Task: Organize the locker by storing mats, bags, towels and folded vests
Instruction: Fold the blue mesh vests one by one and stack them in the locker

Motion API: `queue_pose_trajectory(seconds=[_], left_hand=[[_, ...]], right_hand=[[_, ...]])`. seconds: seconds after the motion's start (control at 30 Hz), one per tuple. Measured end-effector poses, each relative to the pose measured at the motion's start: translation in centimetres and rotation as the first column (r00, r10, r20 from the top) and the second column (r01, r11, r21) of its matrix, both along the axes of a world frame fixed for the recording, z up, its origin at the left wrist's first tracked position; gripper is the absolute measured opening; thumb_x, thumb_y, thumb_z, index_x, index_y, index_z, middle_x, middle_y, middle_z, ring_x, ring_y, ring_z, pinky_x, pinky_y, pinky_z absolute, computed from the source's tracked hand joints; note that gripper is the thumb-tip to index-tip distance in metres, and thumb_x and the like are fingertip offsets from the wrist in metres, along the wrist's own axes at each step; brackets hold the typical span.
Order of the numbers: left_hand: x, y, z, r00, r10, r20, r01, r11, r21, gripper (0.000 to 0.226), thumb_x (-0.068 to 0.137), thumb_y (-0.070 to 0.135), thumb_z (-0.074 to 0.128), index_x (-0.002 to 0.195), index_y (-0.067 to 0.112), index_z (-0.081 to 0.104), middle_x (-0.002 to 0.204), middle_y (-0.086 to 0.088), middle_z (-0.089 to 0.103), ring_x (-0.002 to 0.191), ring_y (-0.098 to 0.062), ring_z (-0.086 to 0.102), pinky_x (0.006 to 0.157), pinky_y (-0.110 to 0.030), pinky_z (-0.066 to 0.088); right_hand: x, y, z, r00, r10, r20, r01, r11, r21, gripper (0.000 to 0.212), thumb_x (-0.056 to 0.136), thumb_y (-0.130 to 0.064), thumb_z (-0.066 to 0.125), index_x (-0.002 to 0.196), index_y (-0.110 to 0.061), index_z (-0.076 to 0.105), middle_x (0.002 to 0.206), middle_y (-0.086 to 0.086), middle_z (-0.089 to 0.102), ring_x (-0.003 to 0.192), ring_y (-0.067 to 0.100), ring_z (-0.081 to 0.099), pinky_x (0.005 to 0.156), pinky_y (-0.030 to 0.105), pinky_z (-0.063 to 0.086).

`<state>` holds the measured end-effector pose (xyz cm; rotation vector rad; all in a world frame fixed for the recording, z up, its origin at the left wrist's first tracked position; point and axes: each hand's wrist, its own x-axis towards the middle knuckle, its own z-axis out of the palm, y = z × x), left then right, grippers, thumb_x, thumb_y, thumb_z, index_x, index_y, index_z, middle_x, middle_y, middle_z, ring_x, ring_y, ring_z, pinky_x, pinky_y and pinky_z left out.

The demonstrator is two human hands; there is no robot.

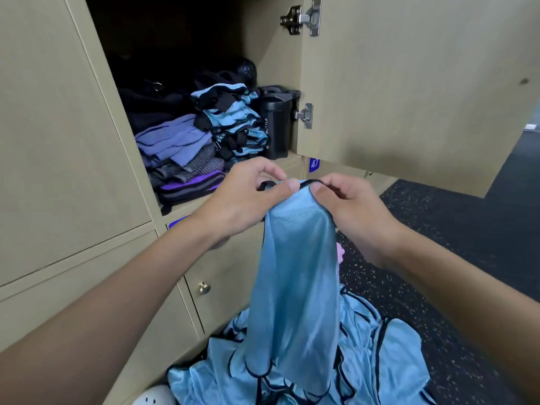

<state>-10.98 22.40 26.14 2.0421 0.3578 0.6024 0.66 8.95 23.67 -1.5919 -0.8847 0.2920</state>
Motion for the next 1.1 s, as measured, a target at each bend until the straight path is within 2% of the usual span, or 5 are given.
queue_pose_trajectory(seconds=[0.3,0.5,0.63,0.83,1.1], left_hand=[[-0.4,1.6,1.5,0.979,0.131,0.153,-0.145,0.986,0.085,0.023,0.097,0.024,0.063,0.08,0.011,0.071,0.075,-0.007,0.061,0.065,-0.011,0.051,0.063,-0.027,0.042],[-0.7,5.3,0.6,0.904,0.408,0.13,-0.426,0.886,0.183,0.016,0.096,0.023,0.061,0.1,0.008,0.066,0.092,-0.002,0.059,0.084,-0.02,0.055,0.07,-0.024,0.043],[-0.9,1.8,-0.5,0.976,-0.089,-0.198,0.121,0.98,0.156,0.081,0.08,0.04,0.076,0.149,0.025,0.036,0.138,0.013,0.054,0.127,0.003,0.049,0.105,-0.019,0.039],[0.3,0.8,-1.7,0.954,-0.22,-0.203,0.247,0.962,0.114,0.03,0.084,0.037,0.075,0.095,0.01,0.071,0.088,-0.023,0.071,0.076,-0.016,0.053,0.075,-0.035,0.04],[-0.2,1.8,1.4,0.99,0.022,0.14,-0.03,0.998,0.058,0.018,0.1,0.015,0.057,0.083,0.014,0.063,0.07,-0.003,0.061,0.06,-0.009,0.05,0.056,-0.018,0.041]], right_hand=[[0.2,-1.7,-0.2,0.966,0.249,-0.062,-0.257,0.941,-0.222,0.028,0.094,-0.02,0.064,0.098,0.008,0.065,0.092,0.022,0.071,0.076,0.023,0.061,0.071,0.039,0.054],[0.0,-2.1,0.0,0.969,0.244,0.029,-0.225,0.929,-0.292,0.031,0.096,-0.018,0.061,0.081,0.009,0.056,0.07,0.009,0.043,0.062,0.016,0.035,0.052,0.02,0.027],[-0.4,-1.3,0.1,0.975,0.216,0.062,-0.195,0.95,-0.244,0.031,0.095,-0.017,0.063,0.082,0.011,0.057,0.069,0.01,0.044,0.067,0.019,0.034,0.056,0.029,0.026],[-0.5,-0.9,0.0,0.987,0.162,0.0,-0.16,0.972,-0.173,0.022,0.095,-0.018,0.062,0.087,0.002,0.067,0.074,0.01,0.055,0.066,0.018,0.042,0.058,0.028,0.032],[0.3,-2.1,-0.5,0.921,0.364,-0.137,-0.389,0.85,-0.356,0.024,0.092,-0.01,0.065,0.098,0.012,0.06,0.082,0.012,0.064,0.075,0.016,0.06,0.078,0.03,0.051]])
